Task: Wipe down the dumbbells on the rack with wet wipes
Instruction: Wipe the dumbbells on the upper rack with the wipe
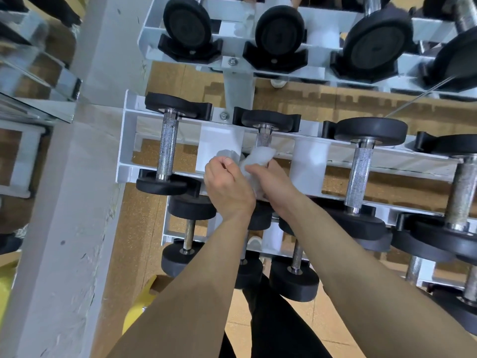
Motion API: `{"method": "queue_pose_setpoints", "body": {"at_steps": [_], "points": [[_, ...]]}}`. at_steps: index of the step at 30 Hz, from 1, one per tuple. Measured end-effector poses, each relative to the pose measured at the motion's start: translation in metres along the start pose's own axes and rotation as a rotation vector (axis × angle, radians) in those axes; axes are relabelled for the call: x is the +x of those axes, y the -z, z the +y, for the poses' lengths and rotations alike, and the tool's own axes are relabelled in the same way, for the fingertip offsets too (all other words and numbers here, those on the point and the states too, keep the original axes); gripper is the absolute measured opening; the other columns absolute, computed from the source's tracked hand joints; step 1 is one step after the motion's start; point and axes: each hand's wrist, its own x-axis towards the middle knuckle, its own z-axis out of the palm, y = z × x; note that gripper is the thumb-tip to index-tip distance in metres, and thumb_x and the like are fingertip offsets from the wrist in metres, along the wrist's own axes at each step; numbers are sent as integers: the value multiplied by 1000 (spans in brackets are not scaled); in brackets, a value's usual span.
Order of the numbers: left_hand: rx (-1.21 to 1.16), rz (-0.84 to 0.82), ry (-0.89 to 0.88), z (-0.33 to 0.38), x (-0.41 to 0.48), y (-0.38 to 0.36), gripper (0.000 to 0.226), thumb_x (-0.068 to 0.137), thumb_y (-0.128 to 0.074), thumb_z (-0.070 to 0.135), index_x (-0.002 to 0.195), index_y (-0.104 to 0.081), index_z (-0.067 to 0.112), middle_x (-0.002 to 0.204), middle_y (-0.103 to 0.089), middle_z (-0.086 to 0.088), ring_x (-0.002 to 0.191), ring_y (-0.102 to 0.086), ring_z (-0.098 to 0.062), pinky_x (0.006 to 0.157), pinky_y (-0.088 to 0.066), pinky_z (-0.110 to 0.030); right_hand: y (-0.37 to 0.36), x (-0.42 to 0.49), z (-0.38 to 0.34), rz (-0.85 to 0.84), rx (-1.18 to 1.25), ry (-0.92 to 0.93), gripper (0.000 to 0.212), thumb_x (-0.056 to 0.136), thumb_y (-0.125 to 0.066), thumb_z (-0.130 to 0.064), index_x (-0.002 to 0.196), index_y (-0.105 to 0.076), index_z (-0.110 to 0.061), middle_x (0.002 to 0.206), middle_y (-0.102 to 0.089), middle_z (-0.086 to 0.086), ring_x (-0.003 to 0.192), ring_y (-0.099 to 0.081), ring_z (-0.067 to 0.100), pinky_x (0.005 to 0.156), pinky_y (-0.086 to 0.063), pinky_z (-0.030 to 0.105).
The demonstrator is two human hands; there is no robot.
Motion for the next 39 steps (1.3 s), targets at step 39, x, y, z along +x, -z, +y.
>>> {"method": "queue_pose_setpoints", "body": {"at_steps": [39], "points": [[-16, -84, 5, 4, -3, 4, 23, 107, -39, 21, 93, -54, 11, 92, -54, 1, 89, -47, -20, 82, -40, -33, -3, 48, -8, 168, -42, 33, 46, 69, -89, -28, 107, -69, -9, 94, -76, 5, 86, -75, 19, 78, -63, 38]]}}
